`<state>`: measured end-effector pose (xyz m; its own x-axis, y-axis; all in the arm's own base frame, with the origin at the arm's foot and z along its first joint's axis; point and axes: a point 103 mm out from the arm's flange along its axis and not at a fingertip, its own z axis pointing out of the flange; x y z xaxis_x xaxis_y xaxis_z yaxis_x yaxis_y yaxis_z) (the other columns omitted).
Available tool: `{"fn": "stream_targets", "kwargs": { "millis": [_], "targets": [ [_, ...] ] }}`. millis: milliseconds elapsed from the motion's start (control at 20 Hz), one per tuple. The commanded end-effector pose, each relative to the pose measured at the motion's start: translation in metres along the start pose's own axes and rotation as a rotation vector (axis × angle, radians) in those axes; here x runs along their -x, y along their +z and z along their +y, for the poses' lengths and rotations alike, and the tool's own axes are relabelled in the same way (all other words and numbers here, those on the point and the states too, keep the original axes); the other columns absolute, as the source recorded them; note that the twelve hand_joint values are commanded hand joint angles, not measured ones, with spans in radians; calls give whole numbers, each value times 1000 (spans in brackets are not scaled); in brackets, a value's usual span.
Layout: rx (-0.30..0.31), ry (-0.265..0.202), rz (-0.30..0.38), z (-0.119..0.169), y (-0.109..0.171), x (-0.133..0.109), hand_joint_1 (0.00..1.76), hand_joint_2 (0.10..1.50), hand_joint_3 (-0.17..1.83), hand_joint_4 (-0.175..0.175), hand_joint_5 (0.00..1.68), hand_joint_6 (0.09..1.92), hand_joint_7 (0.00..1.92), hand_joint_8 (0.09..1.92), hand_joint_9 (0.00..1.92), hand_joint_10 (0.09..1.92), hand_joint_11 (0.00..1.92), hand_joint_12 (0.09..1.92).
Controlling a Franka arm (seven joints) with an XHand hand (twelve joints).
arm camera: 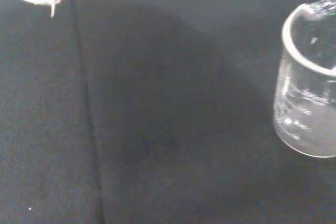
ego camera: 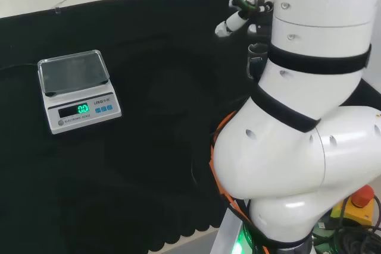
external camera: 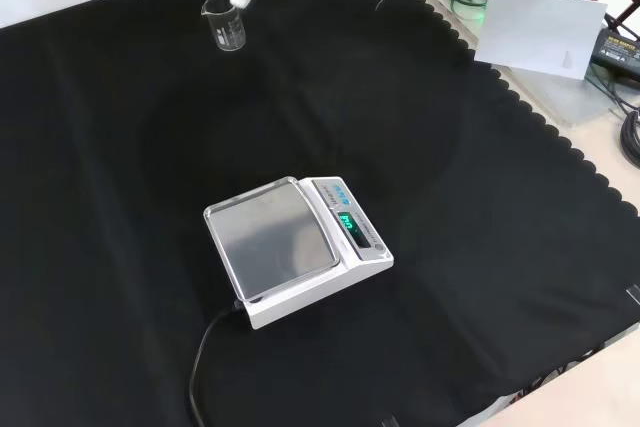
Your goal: Pick up the beaker.
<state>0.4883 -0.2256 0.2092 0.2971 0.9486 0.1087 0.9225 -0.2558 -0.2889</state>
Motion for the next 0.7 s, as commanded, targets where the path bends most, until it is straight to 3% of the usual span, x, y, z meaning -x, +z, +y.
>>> {"fn": "stream_targets", "kwargs": {
  "millis": [50,700],
  "targets": [
    [-13,9,24,22,16,-3,697,606,308,-14,249,87,109,731,254,919,17,1548],
    [-57,75,21,42,56,28,697,602,315,-10,255,87,126,737,252,922,13,1551]
  ]
}}
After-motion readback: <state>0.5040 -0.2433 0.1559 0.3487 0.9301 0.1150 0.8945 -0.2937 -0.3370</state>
